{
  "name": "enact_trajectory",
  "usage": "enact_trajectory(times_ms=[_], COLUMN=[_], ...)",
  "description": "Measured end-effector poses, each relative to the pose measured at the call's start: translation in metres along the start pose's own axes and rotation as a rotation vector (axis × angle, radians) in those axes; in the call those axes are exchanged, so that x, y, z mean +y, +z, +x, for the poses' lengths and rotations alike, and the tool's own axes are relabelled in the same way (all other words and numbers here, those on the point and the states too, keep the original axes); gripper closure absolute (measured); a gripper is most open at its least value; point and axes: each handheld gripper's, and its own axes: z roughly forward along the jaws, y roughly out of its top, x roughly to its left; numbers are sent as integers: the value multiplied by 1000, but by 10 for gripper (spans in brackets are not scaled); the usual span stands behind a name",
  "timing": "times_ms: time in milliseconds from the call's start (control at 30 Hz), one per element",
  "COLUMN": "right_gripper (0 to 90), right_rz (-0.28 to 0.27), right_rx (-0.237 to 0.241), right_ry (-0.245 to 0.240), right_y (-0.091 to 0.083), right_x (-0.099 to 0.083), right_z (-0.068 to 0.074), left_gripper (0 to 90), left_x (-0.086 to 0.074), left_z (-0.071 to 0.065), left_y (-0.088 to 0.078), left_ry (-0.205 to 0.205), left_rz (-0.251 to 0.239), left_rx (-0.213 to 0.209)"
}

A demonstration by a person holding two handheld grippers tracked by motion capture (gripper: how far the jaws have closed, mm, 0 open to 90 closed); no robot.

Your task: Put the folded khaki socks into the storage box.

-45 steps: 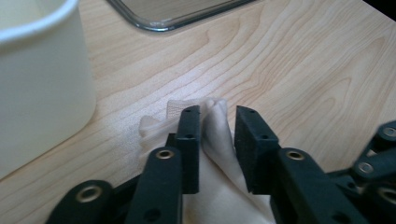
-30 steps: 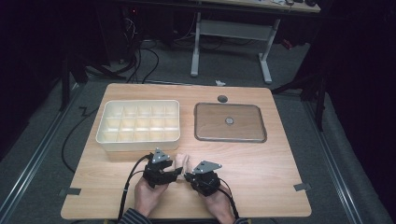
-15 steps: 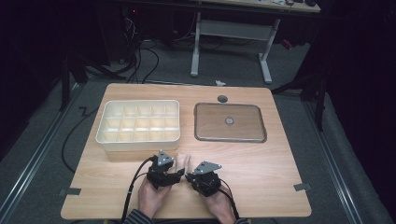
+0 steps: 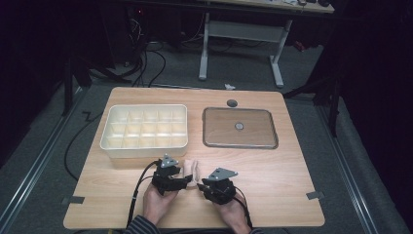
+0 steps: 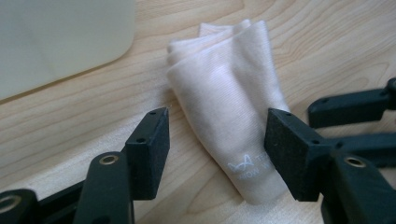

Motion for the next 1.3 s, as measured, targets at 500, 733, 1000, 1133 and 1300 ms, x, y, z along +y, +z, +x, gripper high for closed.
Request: enact_trajectory(times_ms=[500, 733, 1000, 1133, 1300], right_gripper=[651, 599, 579, 571, 485], right_rz=[-76, -52, -38, -9, -16], right_rx=[-112, -204, -293, -345, -363], right_ry=[122, 156, 211, 211, 210], right_y=[-43, -54, -63, -64, -62], right_x=[-27, -40, -54, -53, -53], right_z=[-44, -71, -98, -106, -113], left_gripper=[383, 414, 509, 560, 633], left_x=[23, 24, 24, 23, 23], left_z=[5, 8, 8, 8, 10], left_y=[-3, 9, 20, 22, 23], left_ry=[-52, -53, -35, -25, -24], left_rz=[-57, -15, 20, 21, 24], left_rx=[18, 39, 5, -23, -62])
